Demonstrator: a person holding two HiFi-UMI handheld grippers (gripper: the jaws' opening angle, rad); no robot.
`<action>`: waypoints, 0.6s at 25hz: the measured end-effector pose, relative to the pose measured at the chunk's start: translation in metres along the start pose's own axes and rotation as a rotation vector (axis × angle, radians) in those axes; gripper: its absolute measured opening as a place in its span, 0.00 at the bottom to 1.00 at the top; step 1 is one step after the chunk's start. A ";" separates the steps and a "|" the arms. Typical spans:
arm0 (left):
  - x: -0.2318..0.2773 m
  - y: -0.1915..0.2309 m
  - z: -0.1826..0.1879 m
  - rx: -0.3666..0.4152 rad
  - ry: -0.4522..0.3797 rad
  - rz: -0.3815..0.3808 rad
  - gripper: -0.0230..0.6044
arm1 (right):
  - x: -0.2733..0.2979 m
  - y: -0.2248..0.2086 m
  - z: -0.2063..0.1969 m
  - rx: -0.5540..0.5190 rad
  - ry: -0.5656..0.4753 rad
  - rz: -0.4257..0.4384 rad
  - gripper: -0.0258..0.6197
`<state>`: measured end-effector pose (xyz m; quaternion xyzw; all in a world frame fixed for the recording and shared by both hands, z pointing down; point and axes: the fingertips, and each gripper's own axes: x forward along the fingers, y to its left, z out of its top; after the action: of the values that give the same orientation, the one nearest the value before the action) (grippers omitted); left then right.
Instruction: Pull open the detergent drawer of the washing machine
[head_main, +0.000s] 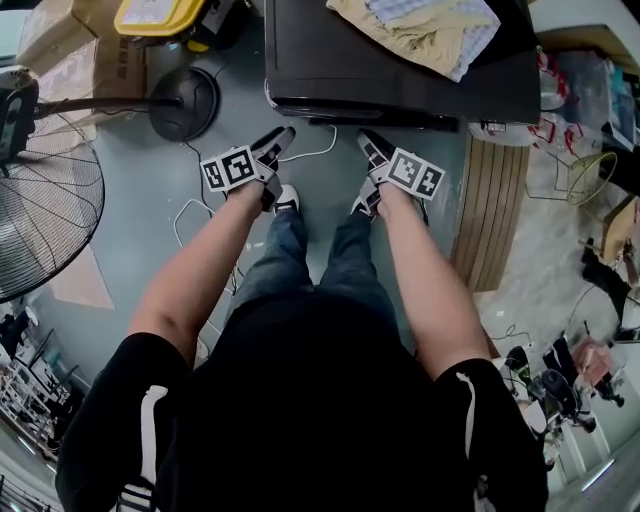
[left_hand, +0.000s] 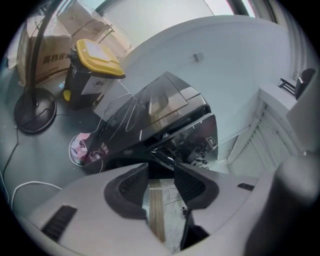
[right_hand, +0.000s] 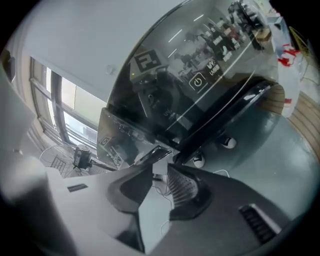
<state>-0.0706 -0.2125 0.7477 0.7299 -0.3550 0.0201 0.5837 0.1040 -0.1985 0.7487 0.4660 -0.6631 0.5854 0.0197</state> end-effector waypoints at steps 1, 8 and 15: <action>0.003 0.001 0.000 -0.019 -0.009 -0.008 0.31 | 0.002 -0.001 0.001 0.009 -0.006 0.006 0.19; 0.019 0.009 0.003 -0.097 -0.040 -0.052 0.33 | 0.016 -0.003 0.004 0.075 -0.042 0.055 0.22; 0.029 0.013 0.007 -0.104 -0.047 -0.086 0.33 | 0.028 -0.006 0.008 0.132 -0.079 0.092 0.23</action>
<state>-0.0588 -0.2337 0.7687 0.7134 -0.3376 -0.0406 0.6127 0.0962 -0.2202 0.7666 0.4580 -0.6440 0.6094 -0.0641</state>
